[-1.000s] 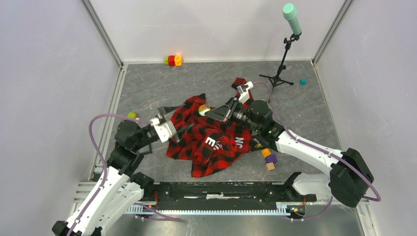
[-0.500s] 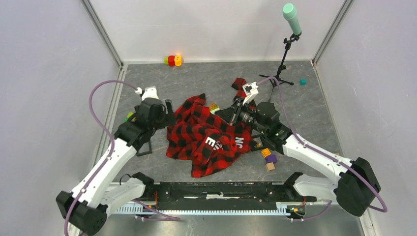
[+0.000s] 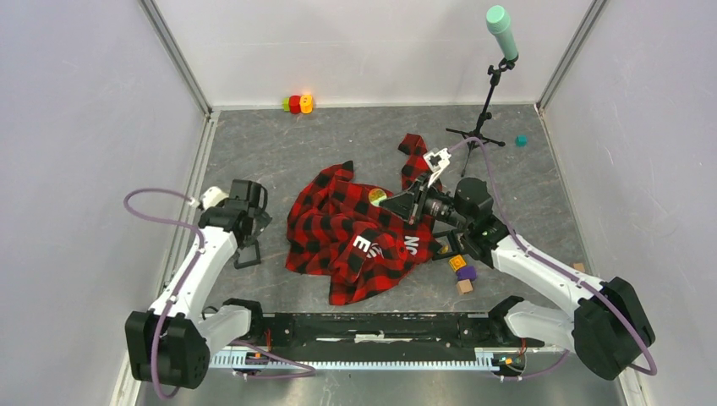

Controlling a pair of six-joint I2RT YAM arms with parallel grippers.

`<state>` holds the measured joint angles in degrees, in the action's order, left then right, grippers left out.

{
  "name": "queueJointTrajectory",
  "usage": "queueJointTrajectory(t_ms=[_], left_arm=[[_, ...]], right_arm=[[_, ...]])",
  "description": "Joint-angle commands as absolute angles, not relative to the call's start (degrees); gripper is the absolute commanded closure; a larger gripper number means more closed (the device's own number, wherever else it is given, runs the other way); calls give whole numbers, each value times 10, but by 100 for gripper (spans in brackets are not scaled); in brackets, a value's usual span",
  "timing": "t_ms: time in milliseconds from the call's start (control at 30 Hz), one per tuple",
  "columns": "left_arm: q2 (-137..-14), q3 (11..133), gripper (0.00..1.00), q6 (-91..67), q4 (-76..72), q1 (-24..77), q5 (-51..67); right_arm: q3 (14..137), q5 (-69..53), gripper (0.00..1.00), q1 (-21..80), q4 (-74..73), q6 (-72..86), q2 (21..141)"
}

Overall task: Remove the brooch from the garment
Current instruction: Pick up the brooch box from the center of the board.

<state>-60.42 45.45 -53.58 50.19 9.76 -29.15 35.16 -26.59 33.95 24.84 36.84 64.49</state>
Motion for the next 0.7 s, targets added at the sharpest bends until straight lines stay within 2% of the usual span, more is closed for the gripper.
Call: queueJointTrajectory(t_ms=[0,67,233,333,667], left_arm=[[-610,434,0,-726,533,17,-237],[-637,442,0,-758,546,-34,-192],[-738,505,0,-795,616,-61,-174],[-777,495,0,-807,593,-69,-138],[-723,434,0,-899,525,-79,-160]], right_arm=[[330,-314,100,333,305,360,621],[323,-311,100,332,304,362,616],[323,-309,100,327,301,363,603],[323,-306,100,324,302,363,596],[321,-315,100,321,303,367,585]])
